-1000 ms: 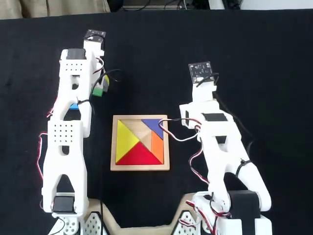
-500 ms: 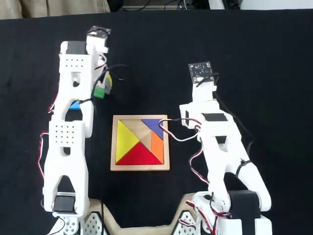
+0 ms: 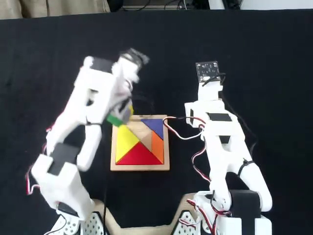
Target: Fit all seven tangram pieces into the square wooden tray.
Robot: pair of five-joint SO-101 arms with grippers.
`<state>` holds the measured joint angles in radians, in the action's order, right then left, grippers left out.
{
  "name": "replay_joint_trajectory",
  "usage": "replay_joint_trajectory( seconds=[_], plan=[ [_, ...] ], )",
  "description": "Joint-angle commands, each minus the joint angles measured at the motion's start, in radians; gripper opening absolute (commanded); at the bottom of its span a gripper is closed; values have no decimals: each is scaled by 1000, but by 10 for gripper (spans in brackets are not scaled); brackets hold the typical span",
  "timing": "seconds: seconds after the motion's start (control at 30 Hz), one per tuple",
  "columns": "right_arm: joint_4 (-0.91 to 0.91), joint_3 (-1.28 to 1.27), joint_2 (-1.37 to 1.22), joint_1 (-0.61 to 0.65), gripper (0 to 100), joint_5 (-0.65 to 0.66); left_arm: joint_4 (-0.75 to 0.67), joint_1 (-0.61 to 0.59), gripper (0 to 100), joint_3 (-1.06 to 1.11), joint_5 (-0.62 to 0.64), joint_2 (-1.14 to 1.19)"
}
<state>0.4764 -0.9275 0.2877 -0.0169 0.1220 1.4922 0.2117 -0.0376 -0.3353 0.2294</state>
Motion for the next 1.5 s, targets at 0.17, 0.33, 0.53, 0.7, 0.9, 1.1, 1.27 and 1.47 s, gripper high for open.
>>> replay_joint_trajectory(
  seconds=[0.17,0.33,0.53,0.7,0.9,1.1,1.27,1.47],
  plan=[
    [-21,25,5,-18,93,5,-278,205,113,323,143,-230],
    [-21,25,7,-18,93,8,-345,203,114,326,144,-186],
    [-20,25,7,-18,93,9,-379,197,116,297,144,-81],
    [-21,25,5,-18,93,9,-373,189,124,271,144,-32],
    [-21,25,5,-18,93,9,-384,188,248,268,144,-29],
    [-21,25,5,-17,93,9,-422,188,248,257,120,-29],
    [-21,25,7,-18,93,11,-416,186,248,257,54,-29],
    [-21,25,8,-18,93,11,-351,119,248,234,32,-32]
  ],
)
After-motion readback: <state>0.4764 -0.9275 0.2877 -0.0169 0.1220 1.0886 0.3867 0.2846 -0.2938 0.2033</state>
